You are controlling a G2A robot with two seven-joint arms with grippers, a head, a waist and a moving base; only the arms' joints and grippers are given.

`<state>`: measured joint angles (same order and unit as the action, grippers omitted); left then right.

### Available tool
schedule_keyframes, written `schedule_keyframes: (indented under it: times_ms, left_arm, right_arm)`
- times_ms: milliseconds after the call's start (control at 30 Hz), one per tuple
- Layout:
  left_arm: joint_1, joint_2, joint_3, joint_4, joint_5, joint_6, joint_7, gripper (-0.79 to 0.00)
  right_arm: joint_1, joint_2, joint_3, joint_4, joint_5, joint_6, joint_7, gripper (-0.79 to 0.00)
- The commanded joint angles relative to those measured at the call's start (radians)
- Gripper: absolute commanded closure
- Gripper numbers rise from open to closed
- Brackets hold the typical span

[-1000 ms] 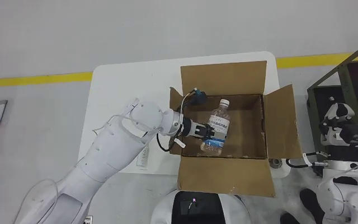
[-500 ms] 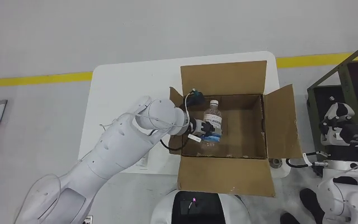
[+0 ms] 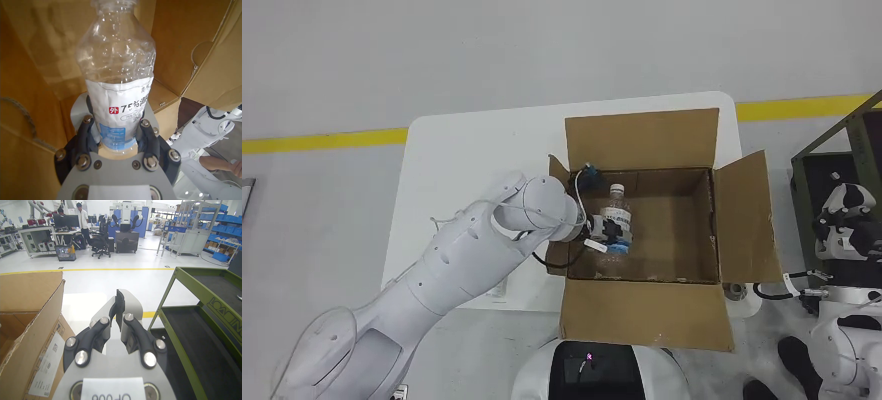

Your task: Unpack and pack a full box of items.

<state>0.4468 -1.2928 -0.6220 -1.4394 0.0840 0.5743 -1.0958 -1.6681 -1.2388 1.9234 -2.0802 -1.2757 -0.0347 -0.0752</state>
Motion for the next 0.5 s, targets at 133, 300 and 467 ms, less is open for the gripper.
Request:
schedule_keyframes:
  times_ms: [133,300,467]
  left_arm:
    - [-0.008,-0.002,-0.006,0.001,0.011,-0.015,-0.006,-0.785]
    - [-0.010,0.009,-0.022,-0.036,0.076,-0.031,0.006,-0.785]
    - [0.049,0.031,-0.114,-0.144,0.028,-0.102,0.032,-0.785]
  right_arm:
    - [0.000,0.000,0.000,0.000,0.000,0.000,0.000,0.000]
    - [0.000,0.000,0.000,0.000,0.000,0.000,0.000,0.000]
    - [0.000,0.000,0.000,0.000,0.000,0.000,0.000,0.000]
